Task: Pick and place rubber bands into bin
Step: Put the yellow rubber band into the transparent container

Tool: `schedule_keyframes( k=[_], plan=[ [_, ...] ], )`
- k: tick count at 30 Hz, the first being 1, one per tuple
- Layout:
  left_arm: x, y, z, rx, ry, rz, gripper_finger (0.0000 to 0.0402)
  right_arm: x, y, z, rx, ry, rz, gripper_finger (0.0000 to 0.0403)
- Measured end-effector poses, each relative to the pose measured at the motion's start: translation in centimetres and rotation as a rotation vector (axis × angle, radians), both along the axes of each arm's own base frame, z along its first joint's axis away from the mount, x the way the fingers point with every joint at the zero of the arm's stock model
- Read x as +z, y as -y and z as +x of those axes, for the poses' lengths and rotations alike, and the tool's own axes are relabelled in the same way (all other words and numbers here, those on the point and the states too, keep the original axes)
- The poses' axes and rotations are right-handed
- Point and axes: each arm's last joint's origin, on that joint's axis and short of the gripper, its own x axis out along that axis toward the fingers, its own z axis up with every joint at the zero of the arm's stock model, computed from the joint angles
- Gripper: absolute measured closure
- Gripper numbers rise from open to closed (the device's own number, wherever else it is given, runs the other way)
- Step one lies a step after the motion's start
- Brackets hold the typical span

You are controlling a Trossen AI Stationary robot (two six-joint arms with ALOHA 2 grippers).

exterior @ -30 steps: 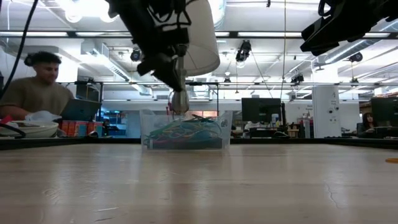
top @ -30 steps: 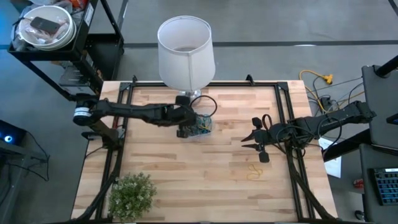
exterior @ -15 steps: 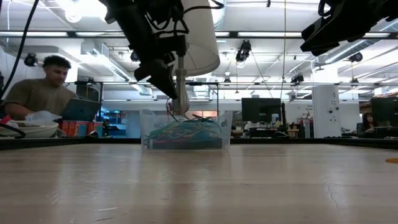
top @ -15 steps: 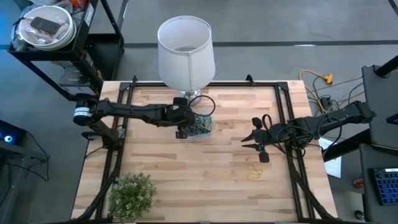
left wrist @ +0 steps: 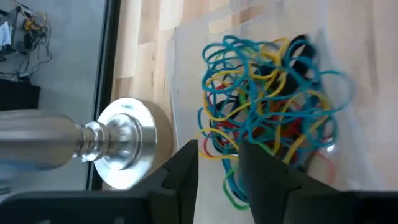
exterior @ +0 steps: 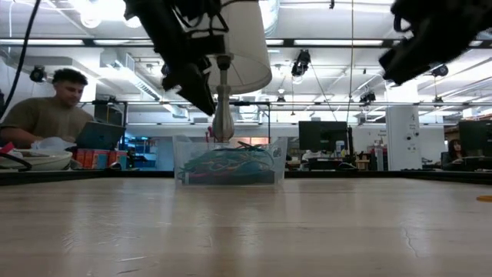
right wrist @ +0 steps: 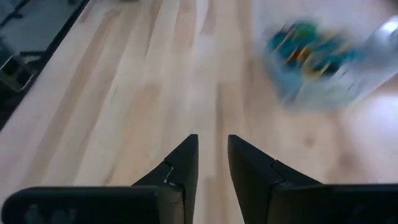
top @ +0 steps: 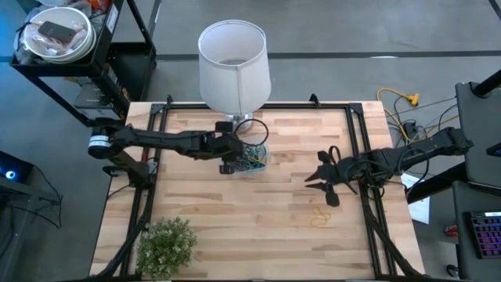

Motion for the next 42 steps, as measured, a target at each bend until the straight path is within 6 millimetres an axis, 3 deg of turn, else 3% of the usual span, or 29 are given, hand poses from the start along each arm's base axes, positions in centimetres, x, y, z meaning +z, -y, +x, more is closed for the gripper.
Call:
schedule_keyframes(
  k=[6,10,15,21,30,42],
  plan=[
    [1.8,2.1,-3.3,-0.018,0.079,-0.036,0.0301,-2.8,-0.2,-0.8,0.01,-0.139,0.144,0.0321],
    [2.5,3.9,-5.9,-0.07,0.22,-0.056,0.0301,-4.4,-0.2,-1.2,-0.024,-0.2,0.188,0.0321],
    [1.6,5.7,-9.1,-0.165,0.38,-0.065,0.0301,-6.7,-0.3,-1.6,-0.088,-0.289,0.238,0.0321],
    [0.2,6.2,-12.1,-0.241,0.526,-0.047,0.0301,-8.2,-1.1,-1.5,-0.127,-0.399,0.274,0.0321],
    [-0.7,5.9,-14.2,-0.259,0.593,-0.066,0.0301,-8.7,-3.1,-0.2,-0.091,-0.467,0.191,0.0321],
    [-1.0,6.0,-14.0,-0.251,0.584,-0.081,0.0301,-10.6,-5.4,0.8,-0.082,-0.579,0.096,0.0339]
  ],
)
